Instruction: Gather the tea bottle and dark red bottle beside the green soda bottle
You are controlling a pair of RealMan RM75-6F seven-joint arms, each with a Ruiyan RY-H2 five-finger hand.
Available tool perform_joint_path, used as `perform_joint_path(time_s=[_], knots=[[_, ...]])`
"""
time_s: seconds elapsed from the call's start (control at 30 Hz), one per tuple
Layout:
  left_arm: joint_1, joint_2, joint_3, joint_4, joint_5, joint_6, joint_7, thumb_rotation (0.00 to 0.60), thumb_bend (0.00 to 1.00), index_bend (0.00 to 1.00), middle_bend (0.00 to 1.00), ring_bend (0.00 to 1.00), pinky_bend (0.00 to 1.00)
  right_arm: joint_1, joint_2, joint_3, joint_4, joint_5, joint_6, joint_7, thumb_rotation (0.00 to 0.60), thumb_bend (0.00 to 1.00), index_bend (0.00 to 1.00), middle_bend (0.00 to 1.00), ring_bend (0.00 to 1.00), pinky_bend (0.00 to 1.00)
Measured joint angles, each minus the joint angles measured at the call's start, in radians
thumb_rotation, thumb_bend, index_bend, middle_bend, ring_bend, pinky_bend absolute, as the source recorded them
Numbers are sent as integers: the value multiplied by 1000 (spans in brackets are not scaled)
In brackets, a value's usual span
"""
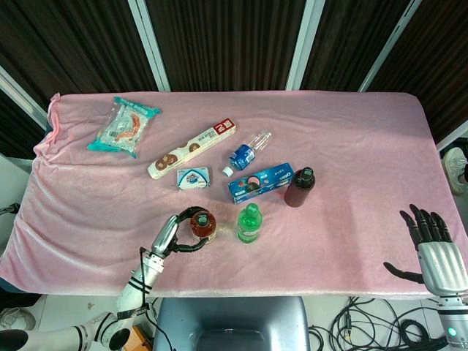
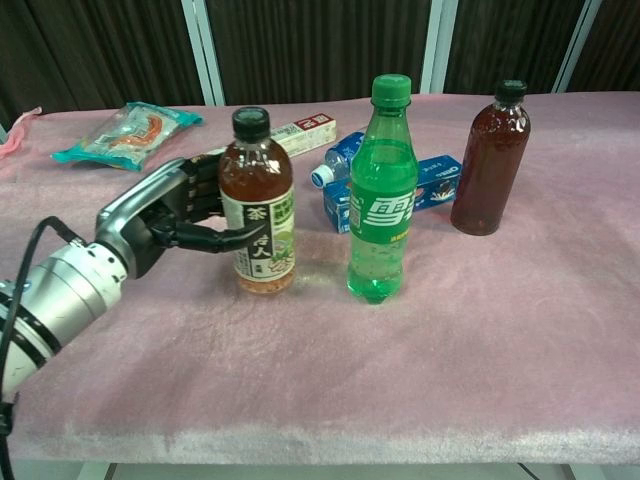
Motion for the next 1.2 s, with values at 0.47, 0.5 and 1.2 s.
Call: perform_joint_path(time_s=[0.47, 0.5, 1.2], knots=[[-53, -111, -61, 57, -88, -80, 90, 600, 518, 826, 887, 551, 319, -4, 14, -10, 8, -17, 3, 31, 600, 208, 0, 0, 0, 25], [-55, -111, -62, 59, -88, -81, 85, 600, 518, 826, 887, 550, 319, -5, 14, -10, 9, -18, 4, 31, 600, 208, 0, 0, 0, 24], [-70, -119, -46, 100, -70, -121, 24, 600, 467, 690, 717, 438, 219, -13, 19, -5, 12, -13, 16, 48, 600, 207, 0, 0, 0, 24]])
